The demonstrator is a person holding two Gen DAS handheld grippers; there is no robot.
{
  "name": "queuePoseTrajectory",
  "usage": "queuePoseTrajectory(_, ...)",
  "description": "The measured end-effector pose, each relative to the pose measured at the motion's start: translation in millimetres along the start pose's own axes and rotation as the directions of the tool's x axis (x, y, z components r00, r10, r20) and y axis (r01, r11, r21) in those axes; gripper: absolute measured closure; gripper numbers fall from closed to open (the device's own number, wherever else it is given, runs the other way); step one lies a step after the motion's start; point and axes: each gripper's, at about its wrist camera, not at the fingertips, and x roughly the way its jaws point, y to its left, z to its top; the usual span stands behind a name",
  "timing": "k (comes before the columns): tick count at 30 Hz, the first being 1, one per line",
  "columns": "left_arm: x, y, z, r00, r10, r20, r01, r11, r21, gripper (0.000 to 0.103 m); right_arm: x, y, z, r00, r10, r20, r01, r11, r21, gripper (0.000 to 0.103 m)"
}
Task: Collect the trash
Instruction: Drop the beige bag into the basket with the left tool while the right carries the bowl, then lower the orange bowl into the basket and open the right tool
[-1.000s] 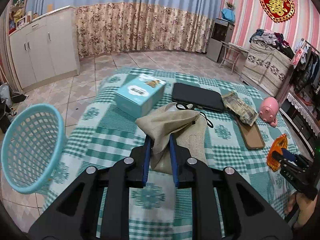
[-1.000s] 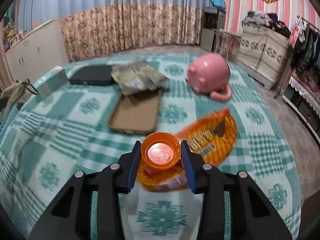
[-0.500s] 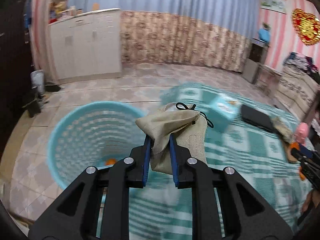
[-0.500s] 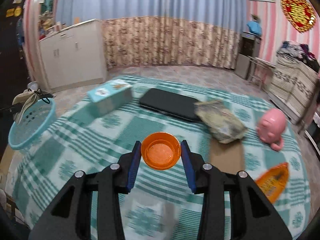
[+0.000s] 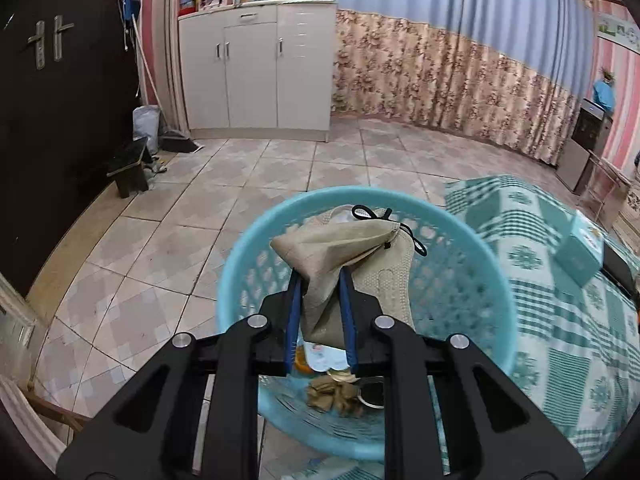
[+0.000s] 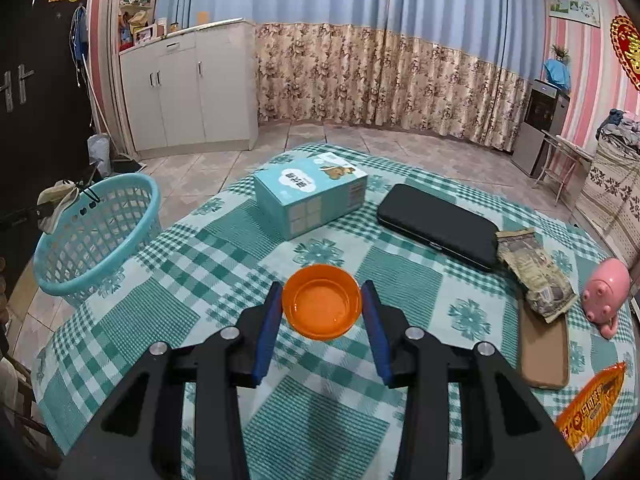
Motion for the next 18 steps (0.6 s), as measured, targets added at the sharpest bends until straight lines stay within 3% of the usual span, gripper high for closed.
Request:
queuePoseTrajectory(7, 18.3, 11.0, 5.3, 1.000, 0.027, -0.001, -0.027, 1.000, 0.015, 0.081, 11.9, 31.3, 21.6, 0.999, 0.030, 0.023, -0.029, 0.999, -0.025, 0.063)
queuePoseTrajectory(12, 20.0, 16.0, 8.0, 0.999, 0.034, 0.011, -0.034, 0.999, 0.017, 0.052, 16.9, 53.3, 33.8, 0.997, 0.064, 0.033, -0.062, 0.997, -0.050, 0.063)
queuePoseTrajectory(18, 2.2, 26.9, 10.6, 0.998, 0.032, 0.051, -0.032, 0.999, -0.015, 0.024, 22.3, 84.3, 44.2, 0.994, 0.106, 0.038, -0.103, 0.991, -0.086, 0.063)
